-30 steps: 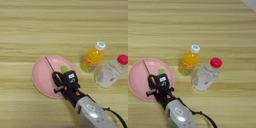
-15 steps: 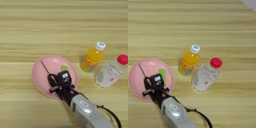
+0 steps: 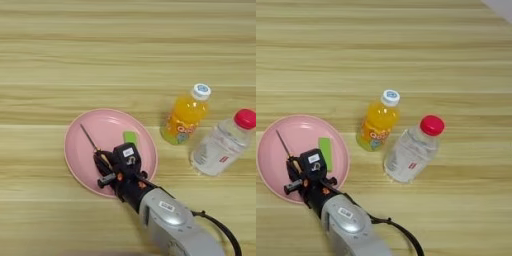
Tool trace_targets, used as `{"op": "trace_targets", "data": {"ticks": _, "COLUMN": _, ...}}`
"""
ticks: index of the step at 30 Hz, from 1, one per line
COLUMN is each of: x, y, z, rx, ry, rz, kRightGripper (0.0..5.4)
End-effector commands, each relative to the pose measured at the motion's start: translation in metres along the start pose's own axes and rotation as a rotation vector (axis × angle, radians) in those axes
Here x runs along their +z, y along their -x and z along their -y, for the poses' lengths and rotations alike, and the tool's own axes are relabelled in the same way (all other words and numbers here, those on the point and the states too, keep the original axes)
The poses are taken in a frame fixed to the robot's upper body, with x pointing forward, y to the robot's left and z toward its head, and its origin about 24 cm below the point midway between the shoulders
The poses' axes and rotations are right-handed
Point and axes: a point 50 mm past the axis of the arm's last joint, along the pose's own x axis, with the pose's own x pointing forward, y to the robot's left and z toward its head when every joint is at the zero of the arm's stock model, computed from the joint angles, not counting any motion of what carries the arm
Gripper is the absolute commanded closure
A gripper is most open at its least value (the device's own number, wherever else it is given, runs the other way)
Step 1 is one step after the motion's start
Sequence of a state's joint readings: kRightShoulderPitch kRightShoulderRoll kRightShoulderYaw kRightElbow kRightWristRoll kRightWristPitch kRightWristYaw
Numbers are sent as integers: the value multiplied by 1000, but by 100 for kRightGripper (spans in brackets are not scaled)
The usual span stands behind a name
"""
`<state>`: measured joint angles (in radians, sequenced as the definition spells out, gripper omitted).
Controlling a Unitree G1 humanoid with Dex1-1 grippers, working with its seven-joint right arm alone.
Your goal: Move the objects on the table
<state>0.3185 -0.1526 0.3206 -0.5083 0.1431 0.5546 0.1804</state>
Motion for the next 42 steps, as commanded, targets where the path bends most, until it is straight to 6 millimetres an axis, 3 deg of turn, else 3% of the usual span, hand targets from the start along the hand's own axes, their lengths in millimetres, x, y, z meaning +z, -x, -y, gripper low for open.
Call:
{"op": "trace_targets", "data": {"ticks": 1, "x": 17, "y": -1, "z": -2, "rx": 9, "ry": 24, "rz": 85, "kRightGripper": 407}}
{"op": "trace_targets", "data": {"ticks": 27, "x": 34, "y": 8, "z": -4, "rx": 7, "ry": 61, "rz": 159, "kRightGripper": 156}}
{"op": "trace_targets", "data": {"ticks": 39, "x": 45, "y": 17, "z": 9, "rx": -84, "ry": 125, "rz": 197, "kRightGripper": 13}}
{"op": "trace_targets", "data": {"ticks": 42, "x": 46, "y": 19, "z": 12, "rx": -105, "ry": 118, "rz": 196, "kRightGripper": 3}}
